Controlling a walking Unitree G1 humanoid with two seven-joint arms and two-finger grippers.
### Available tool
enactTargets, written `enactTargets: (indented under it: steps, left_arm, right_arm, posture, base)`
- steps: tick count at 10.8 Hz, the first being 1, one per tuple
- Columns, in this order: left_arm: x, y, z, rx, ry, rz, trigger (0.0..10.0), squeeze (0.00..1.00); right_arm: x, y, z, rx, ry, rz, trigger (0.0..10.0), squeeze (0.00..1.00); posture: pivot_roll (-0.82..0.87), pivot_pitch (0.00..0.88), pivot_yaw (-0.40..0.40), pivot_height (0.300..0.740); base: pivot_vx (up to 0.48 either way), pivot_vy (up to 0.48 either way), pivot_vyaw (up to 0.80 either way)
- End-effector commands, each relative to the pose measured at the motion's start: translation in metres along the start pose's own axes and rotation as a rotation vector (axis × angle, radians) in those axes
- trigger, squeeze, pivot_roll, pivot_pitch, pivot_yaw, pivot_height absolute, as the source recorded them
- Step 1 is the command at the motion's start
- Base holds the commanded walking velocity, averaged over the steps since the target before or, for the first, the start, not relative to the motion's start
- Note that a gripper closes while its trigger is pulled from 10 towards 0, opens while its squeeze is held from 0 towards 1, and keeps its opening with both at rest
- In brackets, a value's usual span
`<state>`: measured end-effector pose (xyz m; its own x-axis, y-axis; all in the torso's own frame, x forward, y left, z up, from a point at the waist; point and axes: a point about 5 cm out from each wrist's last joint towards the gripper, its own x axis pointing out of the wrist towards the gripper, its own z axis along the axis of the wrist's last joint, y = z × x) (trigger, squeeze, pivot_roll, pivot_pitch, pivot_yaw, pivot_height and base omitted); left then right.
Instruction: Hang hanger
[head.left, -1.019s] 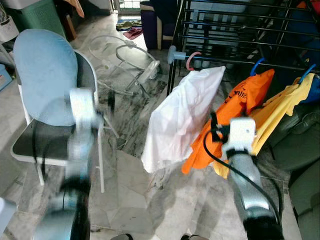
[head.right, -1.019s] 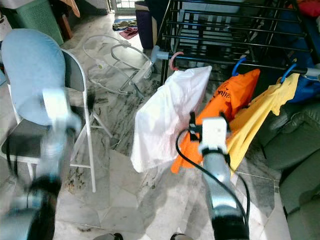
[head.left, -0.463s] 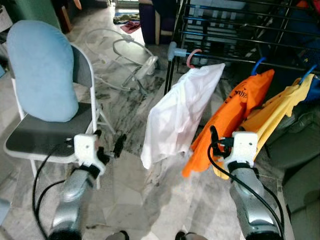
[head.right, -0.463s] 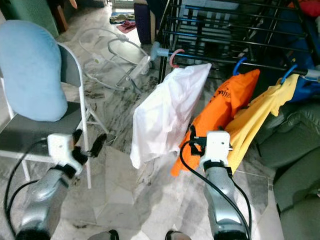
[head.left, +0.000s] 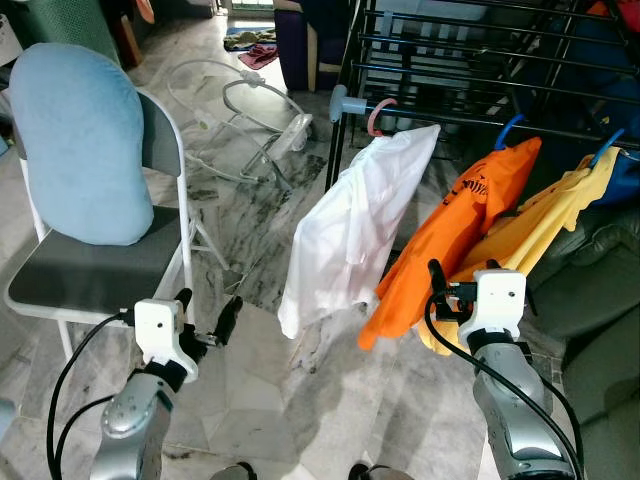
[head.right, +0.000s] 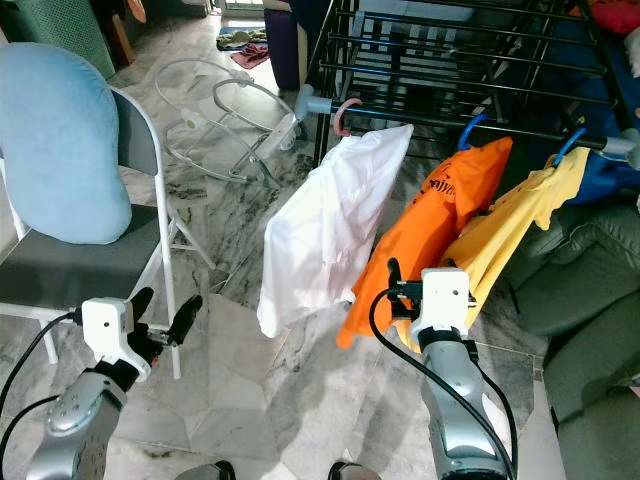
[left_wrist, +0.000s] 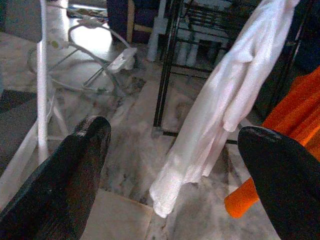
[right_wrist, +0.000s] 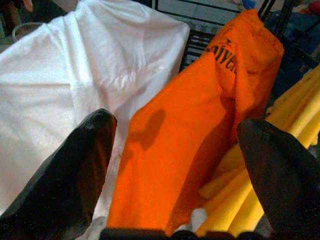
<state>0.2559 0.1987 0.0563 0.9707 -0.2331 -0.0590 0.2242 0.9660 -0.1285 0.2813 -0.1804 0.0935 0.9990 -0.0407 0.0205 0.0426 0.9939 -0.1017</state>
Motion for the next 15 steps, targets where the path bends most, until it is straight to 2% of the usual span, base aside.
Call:
enactTargets:
  steps: [1,4,5,7,8,11,12,15]
  left_arm:
    - [0.000,0.005,-0.002,0.006,0.008,0.006,10.0,0.00]
    - [0.020,-0.001,0.006,-0.014,-0.016,-0.025,10.0,0.00]
    - [0.030,-0.010,0.010,-0.010,-0.026,-0.045,10.0,0.00]
    - [0.040,-0.020,0.014,-0.014,-0.036,-0.077,10.0,0.00]
    - [0.042,-0.020,0.015,-0.017,-0.036,-0.081,10.0,0.00]
    - [0.044,-0.019,0.016,-0.003,-0.026,-0.094,10.0,0.00]
    - [0.042,-0.019,0.018,0.026,-0.043,-0.085,10.0,0.00]
    - [0.045,-0.022,0.018,0.006,-0.025,-0.089,10.0,0.00]
  right_arm:
    - [0.001,0.004,0.002,0.000,-0.001,0.010,10.0,0.00]
    - [0.003,0.012,-0.001,0.020,0.005,0.020,10.0,0.00]
    - [0.007,0.014,0.001,0.028,-0.001,0.015,10.0,0.00]
    - [0.009,0.014,0.001,0.043,-0.005,-0.001,10.0,0.00]
    - [0.007,0.014,0.000,0.042,-0.005,-0.004,10.0,0.00]
    - [0.005,0.017,-0.006,0.042,0.006,-0.002,10.0,0.00]
    - [0.005,0.018,-0.006,0.033,0.004,0.007,10.0,0.00]
    - [0.007,0.018,-0.004,0.025,-0.005,0.023,10.0,0.00]
  posture:
    - [-0.03,0.074,-0.022,0.740]
    - [-0.04,0.029,-0.014,0.740]
    - [-0.05,0.015,-0.006,0.740]
    - [-0.06,0.001,0.009,0.740]
    - [-0.06,0.000,0.013,0.740]
    - [-0.06,0.000,0.026,0.740]
    - [-0.06,0.000,0.025,0.740]
    - [-0.06,0.000,0.021,0.740]
  base:
    - [0.000,0.000,-0.45]
    - [0.000,0.000,-0.14]
    - [0.000,0.000,0.00]
    - [0.000,0.000,-0.40]
    - [0.000,0.000,-0.80]
    - [0.000,0.000,0.00]
    - [0.000,0.000,0.00]
    - [0.000,0.137,0.00]
